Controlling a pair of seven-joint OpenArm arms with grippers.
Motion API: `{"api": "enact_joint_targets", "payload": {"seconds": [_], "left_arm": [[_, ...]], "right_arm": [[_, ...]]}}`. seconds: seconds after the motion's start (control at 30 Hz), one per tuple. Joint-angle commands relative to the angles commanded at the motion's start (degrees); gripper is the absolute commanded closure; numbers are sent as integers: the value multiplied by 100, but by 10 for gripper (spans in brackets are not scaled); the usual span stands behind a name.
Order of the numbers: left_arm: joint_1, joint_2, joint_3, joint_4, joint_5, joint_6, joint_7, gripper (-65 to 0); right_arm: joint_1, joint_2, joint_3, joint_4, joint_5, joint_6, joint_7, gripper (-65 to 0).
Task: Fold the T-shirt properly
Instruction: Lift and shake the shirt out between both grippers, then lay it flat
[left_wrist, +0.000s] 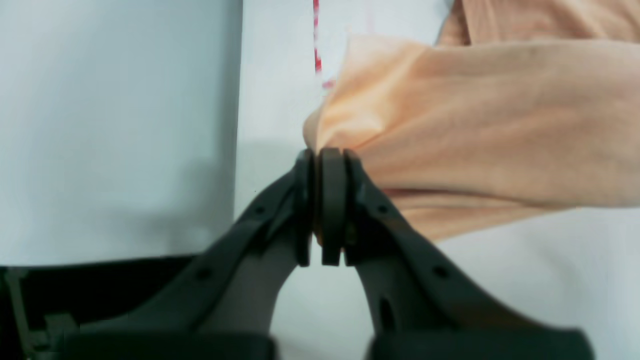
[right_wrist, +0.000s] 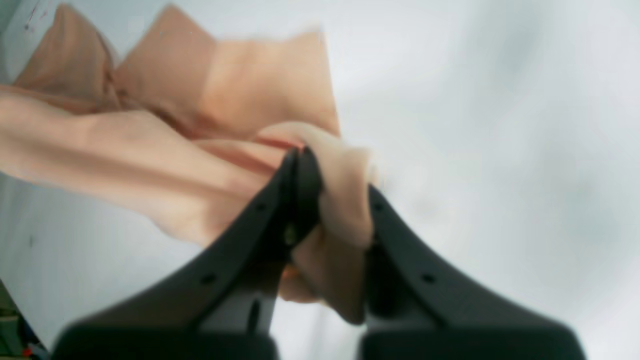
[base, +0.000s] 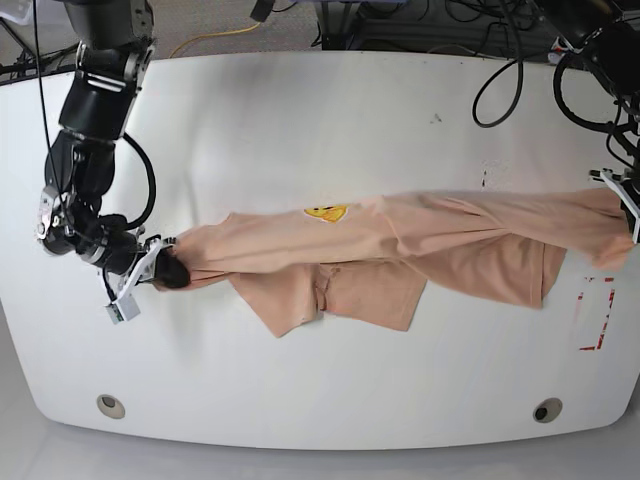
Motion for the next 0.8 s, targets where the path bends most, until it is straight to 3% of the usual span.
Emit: {"api": "enact_joint_targets", "payload": {"seconds": [0.17, 0.57, 0.8], "left_arm": [[360, 9, 0, -9, 0, 0, 0, 0], [818, 9, -9, -325, 9, 0, 26, -15], [914, 88, -9, -448, 9, 0, 35, -342]], "right_arm": [[-589, -18, 0, 220, 299, 0, 0, 0], [-1582, -35, 0, 431, 352, 0, 0, 0], [-1829, -35, 0, 431, 343, 0, 0, 0]]}}
